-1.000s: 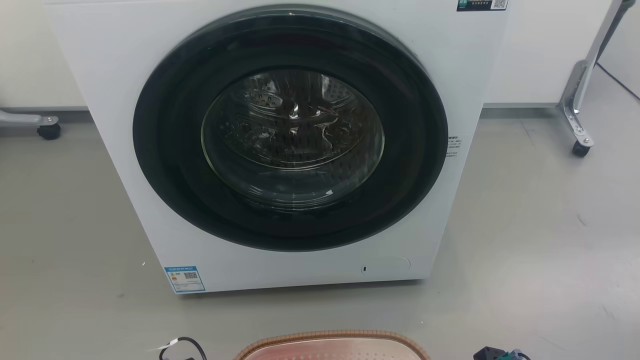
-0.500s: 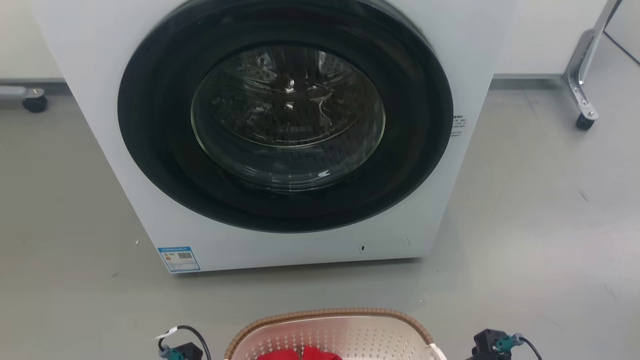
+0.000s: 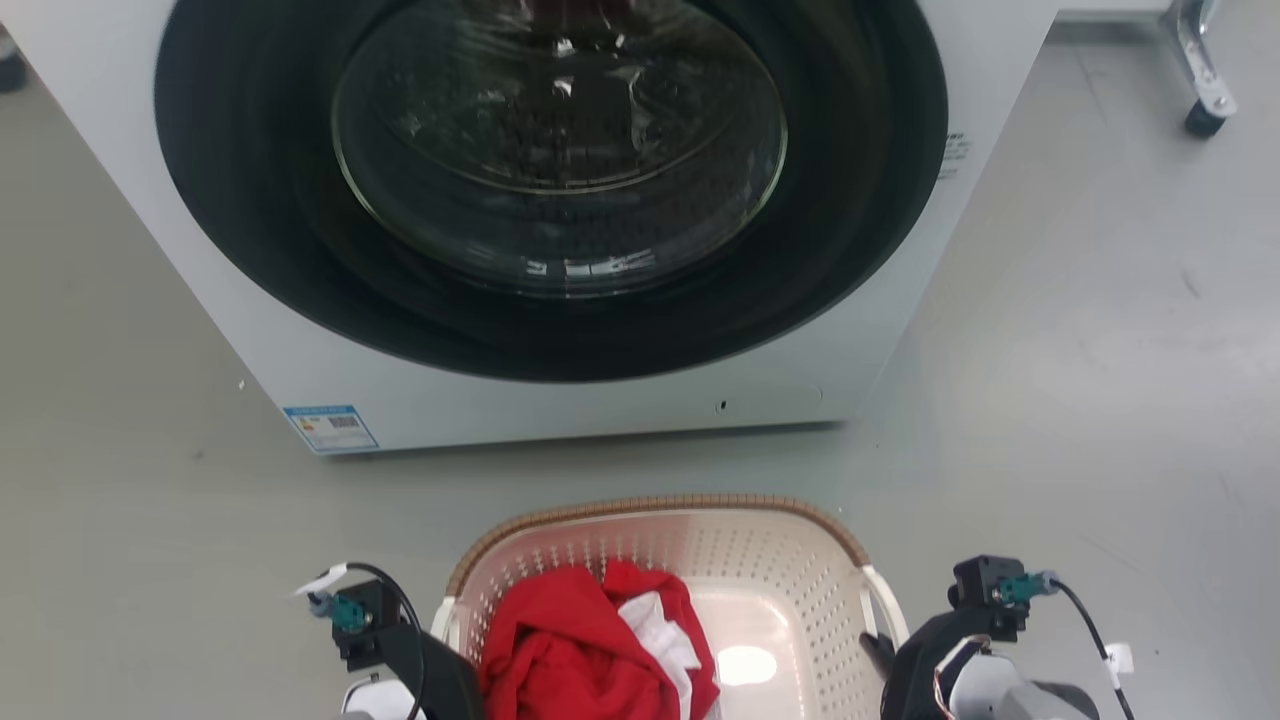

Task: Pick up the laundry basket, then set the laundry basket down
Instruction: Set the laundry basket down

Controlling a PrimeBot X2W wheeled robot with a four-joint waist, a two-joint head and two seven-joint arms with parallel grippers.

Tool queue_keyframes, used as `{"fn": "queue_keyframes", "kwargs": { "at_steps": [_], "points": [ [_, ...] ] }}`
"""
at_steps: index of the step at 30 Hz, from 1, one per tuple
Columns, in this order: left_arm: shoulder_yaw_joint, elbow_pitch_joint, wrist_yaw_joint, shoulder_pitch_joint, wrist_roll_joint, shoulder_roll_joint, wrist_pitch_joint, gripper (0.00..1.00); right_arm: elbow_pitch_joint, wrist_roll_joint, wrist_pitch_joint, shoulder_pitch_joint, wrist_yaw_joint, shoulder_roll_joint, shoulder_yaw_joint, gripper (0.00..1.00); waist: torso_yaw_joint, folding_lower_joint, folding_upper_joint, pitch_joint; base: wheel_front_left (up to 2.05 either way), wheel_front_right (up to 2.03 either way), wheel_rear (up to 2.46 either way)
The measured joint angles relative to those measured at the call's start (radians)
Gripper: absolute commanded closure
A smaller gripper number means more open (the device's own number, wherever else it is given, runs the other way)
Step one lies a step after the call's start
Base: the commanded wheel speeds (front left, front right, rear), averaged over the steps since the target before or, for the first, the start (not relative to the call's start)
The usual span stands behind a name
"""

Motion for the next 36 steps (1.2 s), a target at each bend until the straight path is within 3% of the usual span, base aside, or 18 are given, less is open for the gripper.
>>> {"fn": "queue_keyframes", "kwargs": {
  "at_steps": [36],
  "points": [
    [-0.010,-0.045,0.019,-0.290,0.054,0.023,-0.186,1.00,-0.030,-0.076,-0.173,-0.304,-0.029,-0.025,0.029,1.00,0.019,0.0001,0.0000,0.460,0.00,0.00,0.00]
  ]
}}
